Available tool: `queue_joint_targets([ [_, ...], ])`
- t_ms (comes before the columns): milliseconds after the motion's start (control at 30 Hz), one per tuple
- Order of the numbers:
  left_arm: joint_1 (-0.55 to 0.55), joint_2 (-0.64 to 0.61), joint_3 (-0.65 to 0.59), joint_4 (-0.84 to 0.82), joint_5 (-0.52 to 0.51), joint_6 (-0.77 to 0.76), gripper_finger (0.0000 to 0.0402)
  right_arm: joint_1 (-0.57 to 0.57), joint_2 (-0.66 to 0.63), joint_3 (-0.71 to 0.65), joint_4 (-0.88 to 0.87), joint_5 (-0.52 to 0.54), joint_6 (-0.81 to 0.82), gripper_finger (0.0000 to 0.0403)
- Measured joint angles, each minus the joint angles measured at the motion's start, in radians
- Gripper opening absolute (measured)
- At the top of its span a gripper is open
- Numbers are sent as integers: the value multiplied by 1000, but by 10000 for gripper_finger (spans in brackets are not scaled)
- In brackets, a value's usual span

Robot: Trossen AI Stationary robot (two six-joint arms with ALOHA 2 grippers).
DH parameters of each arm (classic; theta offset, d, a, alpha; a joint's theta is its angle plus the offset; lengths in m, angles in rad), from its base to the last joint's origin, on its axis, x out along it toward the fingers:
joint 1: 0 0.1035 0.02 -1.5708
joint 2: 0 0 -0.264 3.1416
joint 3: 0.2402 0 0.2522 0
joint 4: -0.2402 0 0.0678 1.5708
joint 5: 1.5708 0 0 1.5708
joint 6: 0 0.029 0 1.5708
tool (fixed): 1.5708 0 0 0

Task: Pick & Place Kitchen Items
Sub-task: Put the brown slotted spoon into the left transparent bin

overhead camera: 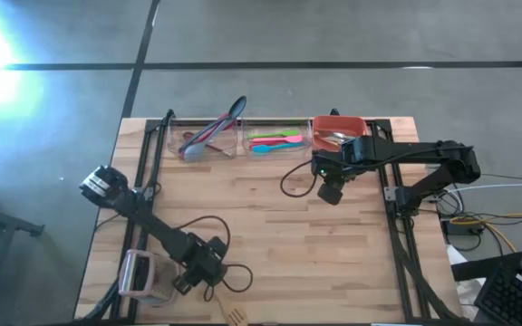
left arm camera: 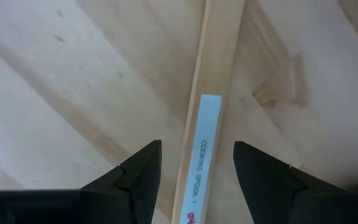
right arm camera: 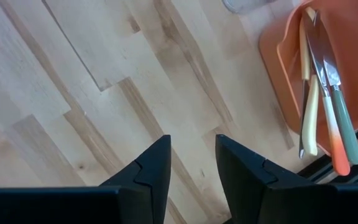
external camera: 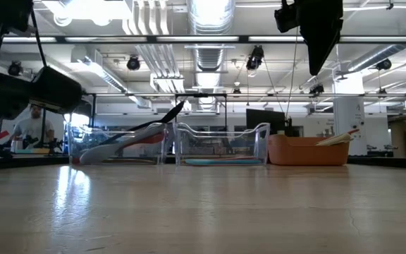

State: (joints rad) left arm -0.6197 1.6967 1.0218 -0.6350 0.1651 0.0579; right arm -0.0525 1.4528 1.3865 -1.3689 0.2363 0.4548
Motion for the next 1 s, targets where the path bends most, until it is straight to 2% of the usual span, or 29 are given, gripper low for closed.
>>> queue_joint_targets([
  [567,-46,112,2,46,-173,-57,202,0,0,0,0,2,-14,93],
  [867,-44,123,-3,68,-281,-54,202,0,0,0,0,2,-21,102],
  [1000,-42,124,-4,68,-279,-49,200,0,0,0,-1,2,-21,105],
])
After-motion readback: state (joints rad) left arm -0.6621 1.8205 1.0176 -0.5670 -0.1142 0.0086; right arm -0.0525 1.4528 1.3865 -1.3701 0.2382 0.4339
